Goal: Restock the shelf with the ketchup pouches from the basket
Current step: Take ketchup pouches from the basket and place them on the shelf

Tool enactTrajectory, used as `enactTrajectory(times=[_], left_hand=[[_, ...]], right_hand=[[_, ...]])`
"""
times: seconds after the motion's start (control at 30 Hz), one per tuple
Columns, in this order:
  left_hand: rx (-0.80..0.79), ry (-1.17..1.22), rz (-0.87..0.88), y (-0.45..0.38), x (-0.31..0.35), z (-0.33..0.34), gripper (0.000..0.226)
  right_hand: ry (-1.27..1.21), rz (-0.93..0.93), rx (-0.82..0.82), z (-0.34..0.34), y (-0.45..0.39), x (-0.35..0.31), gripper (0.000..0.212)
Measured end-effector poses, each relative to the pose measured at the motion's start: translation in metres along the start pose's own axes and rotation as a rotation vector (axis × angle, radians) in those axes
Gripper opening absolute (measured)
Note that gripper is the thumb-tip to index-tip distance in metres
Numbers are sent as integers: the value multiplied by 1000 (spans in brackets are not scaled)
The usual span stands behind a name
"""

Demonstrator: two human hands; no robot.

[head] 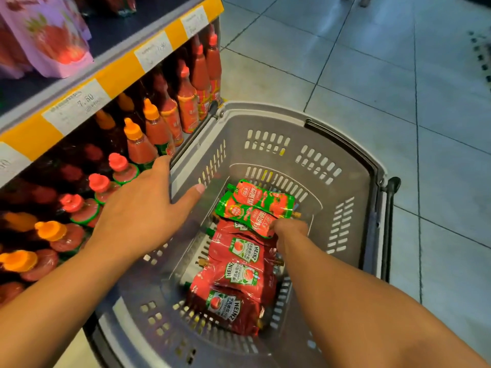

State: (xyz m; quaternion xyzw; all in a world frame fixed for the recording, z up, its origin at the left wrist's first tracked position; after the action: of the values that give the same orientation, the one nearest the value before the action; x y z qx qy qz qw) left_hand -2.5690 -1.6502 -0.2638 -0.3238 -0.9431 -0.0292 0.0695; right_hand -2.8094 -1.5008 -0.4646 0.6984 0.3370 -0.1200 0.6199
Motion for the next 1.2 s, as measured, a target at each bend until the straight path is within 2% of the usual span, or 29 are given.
enactTrajectory(times=[0.13,0.27,0.4,0.5,0.6,0.73,0.8,0.9,1.03,1.1,1.2], left_hand=[[-3,-11,3,0,1,-1,70],[18,13,16,2,-1,-2,64],[20,20,22,2,-2,-3,63],[25,40,26,3,-2,-3,63],[25,64,32,4,-2,-2,68],[97,170,99,9,-3,-6,75],[165,248,160,12,-4,-10,66],[192,351,255,18,-5,-13,58],[124,484,417,26,-4,-11,61],[86,628,420,27,-7,-14,59],[19,898,376,27,-10,-22,43]], right_hand=[[-163,64,-32,9,-6,4,30],[-189,90,-47,12,5,-1,35],[-188,16,-64,15,27,-11,23],[-144,-107,-96,16,53,-22,10],[-59,-248,-158,17,83,-34,16],[308,-649,-197,13,123,-55,24],[463,-818,-350,5,153,-69,18],[561,-938,-598,-12,196,-89,9],[258,-970,-844,-20,240,-104,16],[54,-929,-930,-18,259,-106,19],[-153,-773,-990,-9,273,-111,21]])
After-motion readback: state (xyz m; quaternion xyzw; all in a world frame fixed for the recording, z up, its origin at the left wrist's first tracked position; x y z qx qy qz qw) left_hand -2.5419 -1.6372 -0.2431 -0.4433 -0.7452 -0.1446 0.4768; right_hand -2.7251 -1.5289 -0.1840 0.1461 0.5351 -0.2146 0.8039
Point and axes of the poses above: each hand's wrist, its own y-axis away from the middle knuckle, its own z-axis out of the palm, x = y × z, the point moved 1 cm from there along -y, towards the middle knuckle, and after that the axes turned 11 degrees about -y, right-handed, at the moved point
